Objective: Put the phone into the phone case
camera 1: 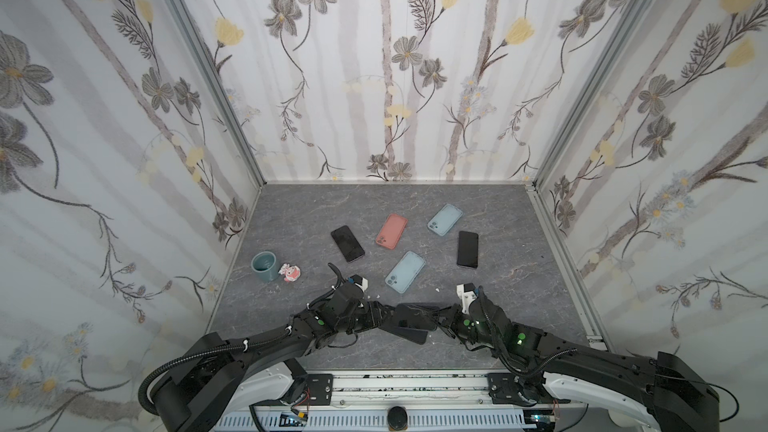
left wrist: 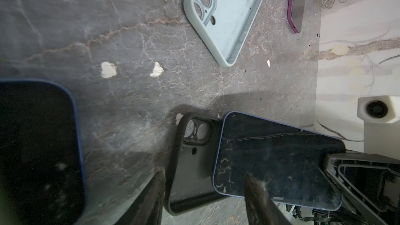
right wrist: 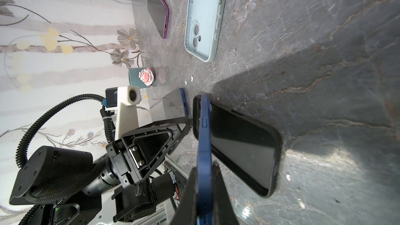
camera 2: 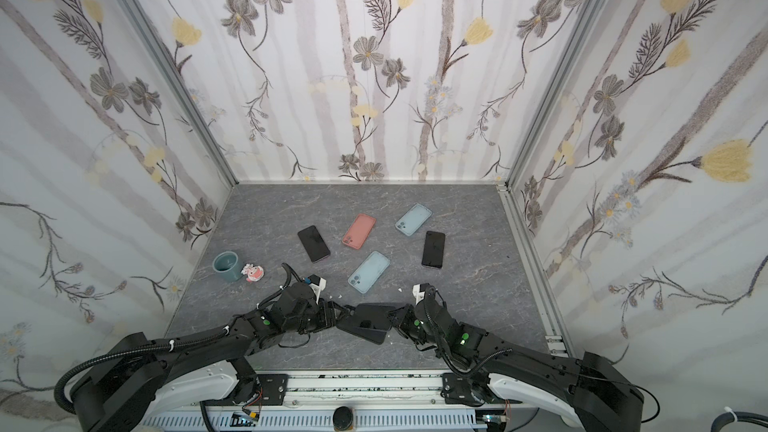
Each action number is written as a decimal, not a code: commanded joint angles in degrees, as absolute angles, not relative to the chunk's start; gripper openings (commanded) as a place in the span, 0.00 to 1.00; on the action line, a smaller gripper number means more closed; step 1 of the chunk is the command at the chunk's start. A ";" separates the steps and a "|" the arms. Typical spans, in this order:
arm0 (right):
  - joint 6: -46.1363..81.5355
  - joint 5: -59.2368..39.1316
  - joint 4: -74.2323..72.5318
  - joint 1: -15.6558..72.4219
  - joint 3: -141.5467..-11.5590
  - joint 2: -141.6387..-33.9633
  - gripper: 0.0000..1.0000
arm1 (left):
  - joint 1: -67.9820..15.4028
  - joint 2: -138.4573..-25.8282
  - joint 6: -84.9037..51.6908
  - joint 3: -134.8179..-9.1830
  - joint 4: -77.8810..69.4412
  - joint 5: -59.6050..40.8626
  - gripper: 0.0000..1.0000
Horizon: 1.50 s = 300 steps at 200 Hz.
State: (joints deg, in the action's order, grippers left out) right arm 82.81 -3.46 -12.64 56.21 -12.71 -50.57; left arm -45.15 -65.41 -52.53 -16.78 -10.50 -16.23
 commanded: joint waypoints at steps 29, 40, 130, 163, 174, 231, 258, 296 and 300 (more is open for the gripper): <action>81.17 -7.00 -12.66 55.99 -14.05 -50.92 0.00 | -48.77 -68.53 -54.90 -17.86 -14.92 -17.13 0.56; 80.65 -7.61 -12.53 55.99 -14.36 -51.30 0.00 | -49.68 -68.69 -55.60 -17.94 -15.03 -16.86 0.56; 76.31 -9.66 -7.30 55.99 -16.94 -53.04 0.00 | -50.93 -66.36 -55.77 -18.17 -12.66 -11.25 0.57; 75.44 -10.43 -8.07 55.99 -17.58 -54.16 0.00 | -50.97 -66.69 -55.59 -17.89 -13.07 -11.12 0.55; 74.87 -10.90 -8.01 55.99 -18.06 -54.69 0.00 | -50.97 -66.85 -55.54 -17.87 -13.05 -11.24 0.54; 72.57 -13.60 -8.73 55.66 -19.03 -57.59 0.00 | -50.98 -67.49 -55.54 -17.52 -13.85 -10.54 0.54; 71.77 -15.53 -9.07 55.18 -19.82 -59.04 0.00 | -50.97 -68.35 -55.38 -17.58 -14.87 -10.51 0.54; 71.54 -17.42 -11.18 53.98 -19.04 -60.61 0.00 | -50.91 -69.78 -55.61 -18.01 -16.42 -11.33 0.54; 71.54 -17.65 -11.66 53.80 -18.74 -60.76 0.00 | -50.92 -69.91 -55.61 -17.90 -16.49 -11.46 0.54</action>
